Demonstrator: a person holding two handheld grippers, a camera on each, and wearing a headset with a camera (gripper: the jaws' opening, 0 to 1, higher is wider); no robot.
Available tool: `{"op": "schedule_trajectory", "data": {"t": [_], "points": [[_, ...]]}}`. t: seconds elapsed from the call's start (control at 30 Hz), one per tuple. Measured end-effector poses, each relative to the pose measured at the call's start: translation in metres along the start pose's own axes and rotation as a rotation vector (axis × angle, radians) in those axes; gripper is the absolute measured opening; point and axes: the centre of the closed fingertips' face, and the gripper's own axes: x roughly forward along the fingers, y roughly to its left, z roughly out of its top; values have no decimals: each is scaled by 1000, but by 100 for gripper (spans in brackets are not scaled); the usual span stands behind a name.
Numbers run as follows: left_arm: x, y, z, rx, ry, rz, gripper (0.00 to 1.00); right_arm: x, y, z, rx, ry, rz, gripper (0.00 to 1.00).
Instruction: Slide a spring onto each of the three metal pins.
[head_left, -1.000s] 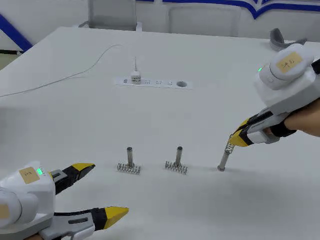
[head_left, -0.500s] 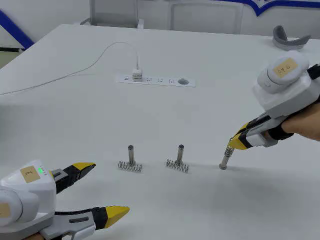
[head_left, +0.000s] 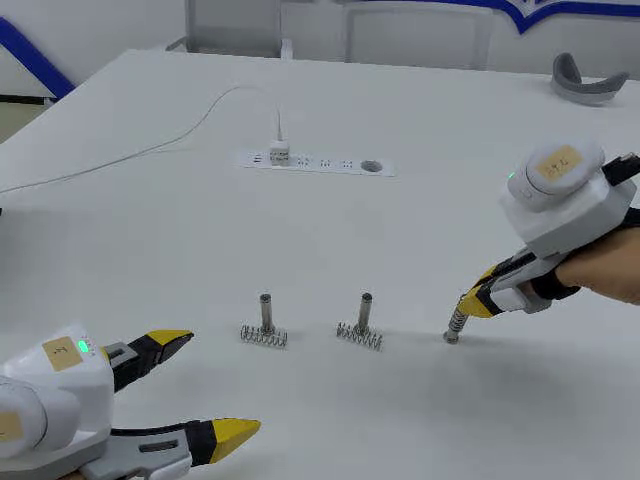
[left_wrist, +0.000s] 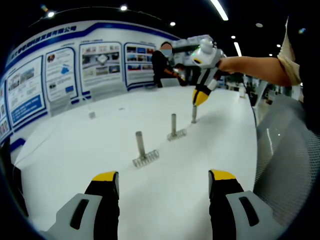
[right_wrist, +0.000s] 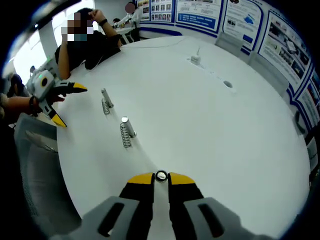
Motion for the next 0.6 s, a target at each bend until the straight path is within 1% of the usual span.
{"op": "schedule_trajectory", "data": {"t": [0.23,0.43,0.6], "points": [[2,-2,-1,1,1,-4,74,7,0,-3,5,12,5,12],[0,0,-4,-2,7,1,74,13,0,-8,9,24,9,12],[0,-1,-4,-4,8,1,74,13,0,-9,13,21,11,12]]}}
